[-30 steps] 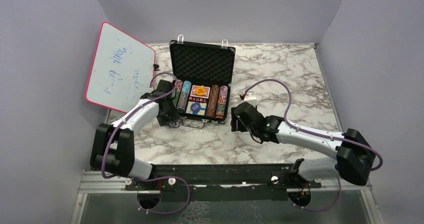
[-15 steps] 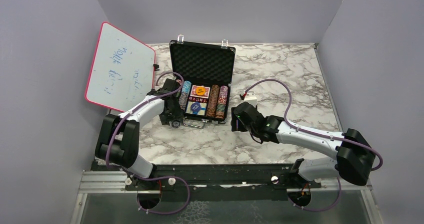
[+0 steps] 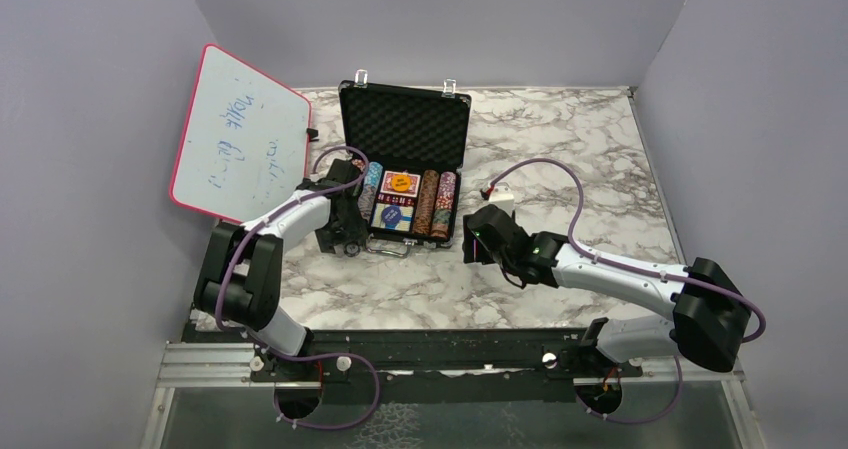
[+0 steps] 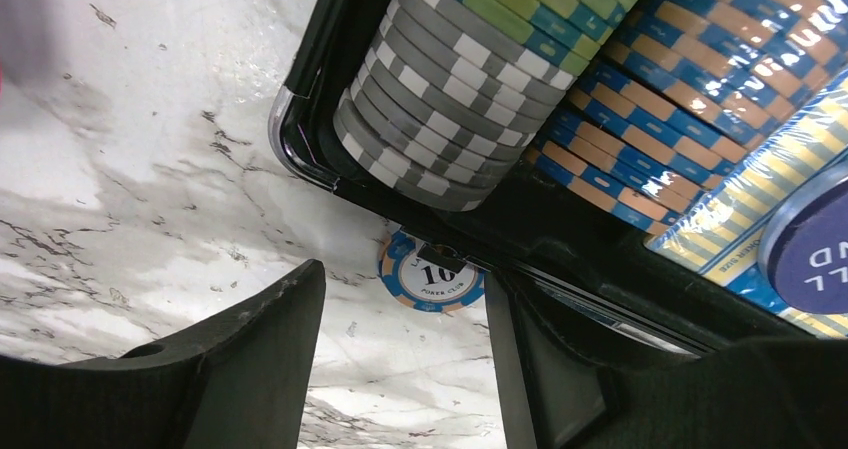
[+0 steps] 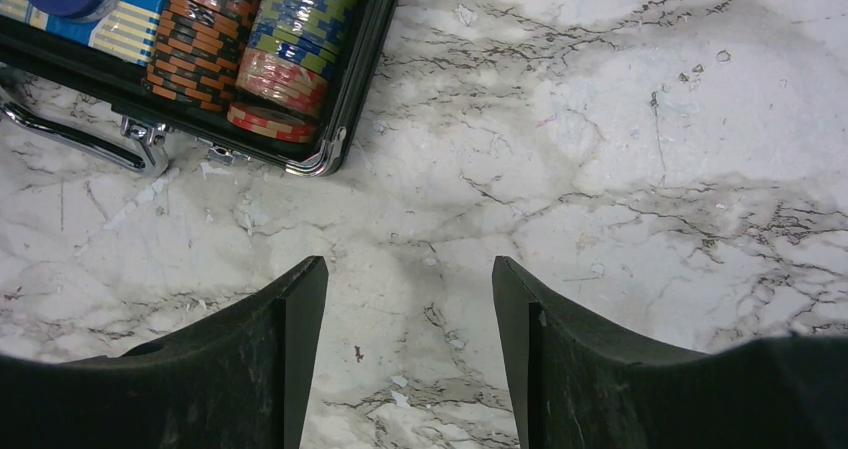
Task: Pack up texas hold em set
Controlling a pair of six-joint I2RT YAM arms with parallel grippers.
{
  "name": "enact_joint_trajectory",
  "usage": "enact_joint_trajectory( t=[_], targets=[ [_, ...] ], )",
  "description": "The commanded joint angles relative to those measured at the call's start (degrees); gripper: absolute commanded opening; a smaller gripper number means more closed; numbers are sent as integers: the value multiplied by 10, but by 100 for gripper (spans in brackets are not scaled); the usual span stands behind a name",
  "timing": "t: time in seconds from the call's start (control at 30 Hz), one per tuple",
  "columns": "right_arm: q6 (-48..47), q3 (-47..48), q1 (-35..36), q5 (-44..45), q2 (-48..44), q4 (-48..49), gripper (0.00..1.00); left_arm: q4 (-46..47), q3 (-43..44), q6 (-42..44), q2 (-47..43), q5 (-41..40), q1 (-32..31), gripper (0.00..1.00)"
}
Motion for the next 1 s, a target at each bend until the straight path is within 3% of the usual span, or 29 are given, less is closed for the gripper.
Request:
enact_joint_trajectory(
  t=[0.0, 0.5, 0.67, 0.97],
  targets=[
    [3, -8, -2, 22, -12, 3, 65, 32, -2, 5, 14, 5, -6, 62],
    [5, -11, -1, 24, -15, 1, 65, -35, -4, 6, 21, -97, -21, 57],
    [6, -10, -1, 21, -14, 2, 65, -33, -1, 6, 7, -83, -21, 56],
    [6, -9, -1, 24, -15, -1, 65, 29, 3, 46, -19, 26, -22, 56]
  ],
)
